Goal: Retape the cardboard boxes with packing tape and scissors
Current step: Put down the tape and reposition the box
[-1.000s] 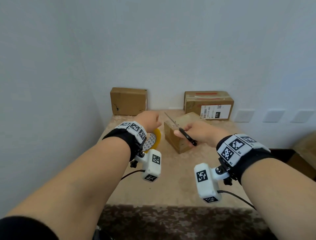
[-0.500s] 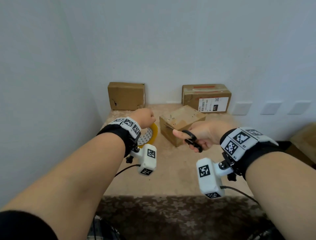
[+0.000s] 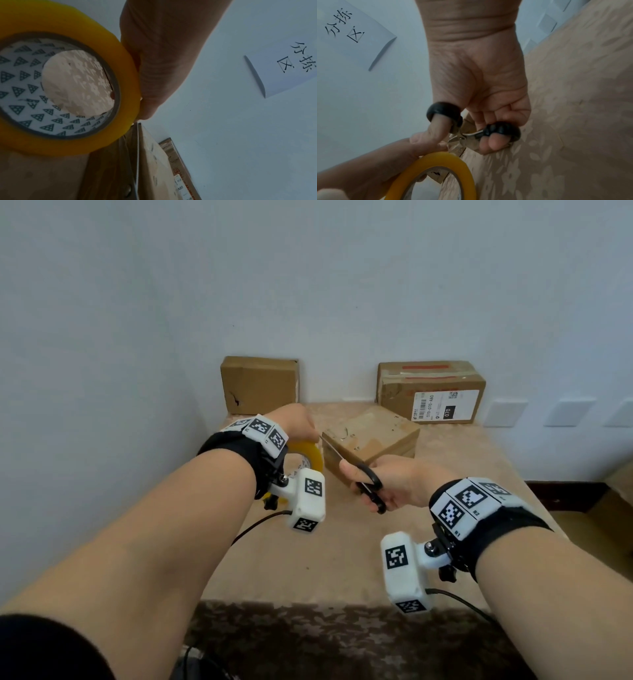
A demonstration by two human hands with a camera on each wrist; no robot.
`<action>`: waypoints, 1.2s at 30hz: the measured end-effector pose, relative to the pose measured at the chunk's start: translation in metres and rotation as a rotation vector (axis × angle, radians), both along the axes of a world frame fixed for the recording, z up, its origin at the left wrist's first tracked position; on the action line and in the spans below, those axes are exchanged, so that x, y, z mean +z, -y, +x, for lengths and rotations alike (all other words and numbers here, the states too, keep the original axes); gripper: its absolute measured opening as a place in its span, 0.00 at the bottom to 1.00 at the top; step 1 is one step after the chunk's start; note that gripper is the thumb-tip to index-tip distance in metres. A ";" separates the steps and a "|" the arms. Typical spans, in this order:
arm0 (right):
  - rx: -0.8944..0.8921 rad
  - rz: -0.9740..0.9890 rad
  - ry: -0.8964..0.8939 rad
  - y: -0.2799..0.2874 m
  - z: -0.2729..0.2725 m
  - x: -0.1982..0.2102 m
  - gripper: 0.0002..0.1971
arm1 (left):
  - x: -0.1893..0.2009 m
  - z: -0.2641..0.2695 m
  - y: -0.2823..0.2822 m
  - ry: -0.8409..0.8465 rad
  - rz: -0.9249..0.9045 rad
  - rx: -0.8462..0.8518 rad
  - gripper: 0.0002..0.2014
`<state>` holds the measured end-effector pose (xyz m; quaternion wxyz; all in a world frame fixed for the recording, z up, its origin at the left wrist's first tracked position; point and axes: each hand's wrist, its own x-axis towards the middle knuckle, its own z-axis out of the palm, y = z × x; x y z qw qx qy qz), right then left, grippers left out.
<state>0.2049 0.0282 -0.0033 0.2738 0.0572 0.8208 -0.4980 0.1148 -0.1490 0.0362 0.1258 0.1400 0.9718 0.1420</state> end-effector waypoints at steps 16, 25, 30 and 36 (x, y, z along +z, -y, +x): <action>-0.067 -0.093 -0.177 -0.011 -0.002 -0.021 0.26 | -0.011 0.001 -0.003 -0.047 0.079 0.112 0.10; -0.063 -0.068 -0.225 -0.013 -0.001 -0.019 0.23 | -0.014 0.000 -0.002 -0.045 0.114 0.122 0.09; -0.058 -0.125 -0.115 -0.007 -0.002 -0.016 0.32 | -0.014 0.001 -0.002 -0.053 0.108 0.121 0.11; -0.054 -0.097 -0.152 -0.007 -0.004 -0.016 0.27 | -0.015 0.001 -0.001 -0.062 0.101 0.099 0.09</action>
